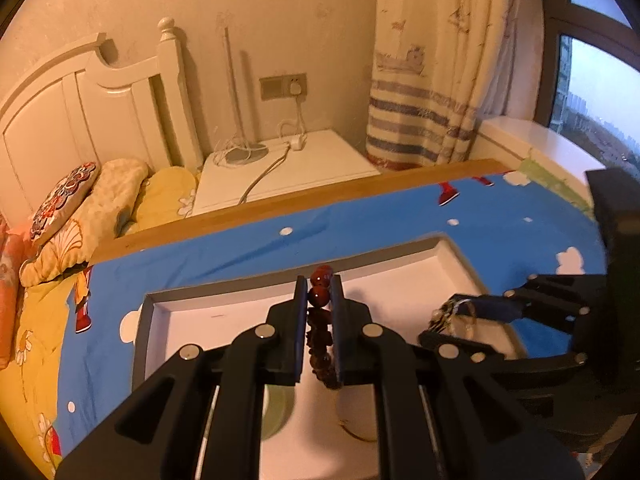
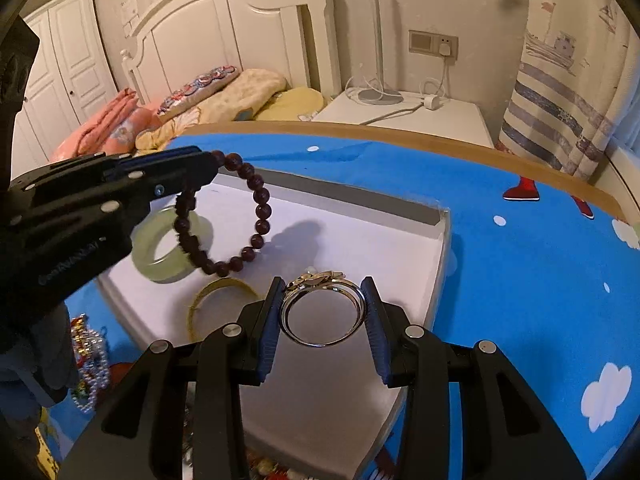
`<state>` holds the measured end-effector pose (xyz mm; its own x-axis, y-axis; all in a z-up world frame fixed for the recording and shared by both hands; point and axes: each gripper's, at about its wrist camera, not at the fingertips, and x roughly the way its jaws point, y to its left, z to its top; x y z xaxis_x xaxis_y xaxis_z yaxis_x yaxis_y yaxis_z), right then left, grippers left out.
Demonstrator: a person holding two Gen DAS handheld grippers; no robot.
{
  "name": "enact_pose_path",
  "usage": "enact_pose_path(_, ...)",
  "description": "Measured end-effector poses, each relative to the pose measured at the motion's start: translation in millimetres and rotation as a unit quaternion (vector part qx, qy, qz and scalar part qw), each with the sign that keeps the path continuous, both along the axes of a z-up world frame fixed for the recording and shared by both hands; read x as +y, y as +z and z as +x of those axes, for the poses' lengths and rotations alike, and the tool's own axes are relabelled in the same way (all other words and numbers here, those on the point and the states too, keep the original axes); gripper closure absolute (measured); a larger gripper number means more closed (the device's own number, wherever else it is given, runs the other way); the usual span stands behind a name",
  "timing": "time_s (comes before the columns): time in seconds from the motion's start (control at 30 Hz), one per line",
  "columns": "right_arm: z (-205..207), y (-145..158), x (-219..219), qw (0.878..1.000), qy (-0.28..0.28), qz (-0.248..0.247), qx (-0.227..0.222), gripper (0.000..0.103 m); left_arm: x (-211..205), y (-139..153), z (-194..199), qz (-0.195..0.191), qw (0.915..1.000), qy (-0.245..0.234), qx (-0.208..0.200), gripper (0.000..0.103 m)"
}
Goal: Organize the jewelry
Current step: 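Carry the bead bracelet and rings into the grey box and open both tools, then move the left tool to the red string bracelet while the right tool approaches the pearl necklace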
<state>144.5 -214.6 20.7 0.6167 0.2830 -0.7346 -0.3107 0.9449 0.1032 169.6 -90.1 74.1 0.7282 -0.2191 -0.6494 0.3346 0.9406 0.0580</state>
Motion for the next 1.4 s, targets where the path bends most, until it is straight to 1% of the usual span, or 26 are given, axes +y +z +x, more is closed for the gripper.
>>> enact_pose_path(0.13,9.2,-2.8,-1.0,1.0,-0.013,-0.002,0.001,0.063,9.1,-15.7,16.7,0.019,0.9992,0.026,0.023,0.091)
enact_pose_path(0.2,11.0,-1.3,-4.0,1.0,-0.02,0.007,0.0,0.059,13.4,-20.9,18.6,0.023,0.9987,0.034,0.032,0.089)
enact_pose_path(0.27,11.4,0.4,-7.7,1.0,-0.025,0.01,-0.004,0.056,18.6,-25.4,17.3,0.027,0.9983,0.037,0.037,0.079)
enact_pose_path(0.3,11.2,1.6,-10.9,0.999,-0.029,0.014,-0.005,0.056,20.5,-26.2,15.2,0.029,0.9981,0.039,0.036,0.068)
enact_pose_path(0.33,10.7,3.1,-14.2,0.999,-0.033,0.021,-0.006,0.056,23.2,-26.7,13.1,0.031,0.998,0.043,0.035,0.054)
enact_pose_path(0.4,8.5,7.3,-19.0,0.999,-0.039,0.032,-0.01,0.056,30.2,-24.4,7.5,0.028,0.9978,0.053,0.028,0.043)
enact_pose_path(0.47,4.4,12.7,-22.5,0.998,-0.043,0.036,-0.016,0.056,36.2,-20.5,1.4,0.023,0.9977,0.058,0.025,0.038)
enact_pose_path(0.53,-0.7,18.0,-26.7,0.998,-0.045,0.041,-0.019,0.056,46.2,-13.4,-7.1,0.02,0.9973,0.068,0.018,0.025)
enact_pose_path(0.63,-13.1,24.2,-29.4,0.998,-0.045,0.044,-0.024,0.054,61.1,-2.4,-21.5,0.026,0.9958,0.088,0.004,0.016)
enact_pose_path(0.7,-22.2,26.3,-30.0,0.998,-0.043,0.046,-0.026,0.051,71.9,4.8,-32.0,0.03,0.9947,0.099,-0.002,0.012)
enact_pose_path(0.73,-28.8,26.8,-30.0,0.998,-0.042,0.05,-0.026,0.046,79.3,8.4,-40.3,0.032,0.9938,0.106,-0.007,0.011)
enact_pose_path(0.77,-33.4,26.8,-30.4,0.997,-0.041,0.052,-0.025,0.044,86.2,11.1,-48.1,0.033,0.993,0.113,-0.012,0.011)
enact_pose_path(0.87,-53.3,25.6,-28.8,0.997,-0.035,0.061,-0.022,0.044,109.5,17.6,-74.4,0.025,0.9906,0.133,-0.018,0.007)
enact_pose_path(0.93,-65.4,23.2,-26.4,0.997,-0.031,0.064,-0.018,0.044,127.8,18.3,-96.0,0.011,0.9888,0.148,-0.017,0.006)
enact_pose_path(1.07,-90.1,16.5,-17.2,0.998,-0.019,0.065,-0.007,0.043,154.7,11.9,-132.8,-0.009,0.9854,0.17,-0.007,0.005)
enact_pose_path(1.2,-111.2,10.9,-0.5,0.998,0.002,0.058,0.002,0.043,177.6,-2.0,-174.9,-0.034,0.9823,0.184,0.008,0.005)
enact_pose_path(1.3,-126.4,8.3,22.3,0.998,0.034,0.048,0.007,0.043,192.0,-13.2,-206.9,-0.051,0.9793,0.196,0.013,0.005)
enact_pose_path(1.4,-139.0,5.4,46.0,0.997,0.068,0.038,0.009,0.043,201.1,-22.4,-222.6,-0.069,0.9759,0.206,0.021,0.005)
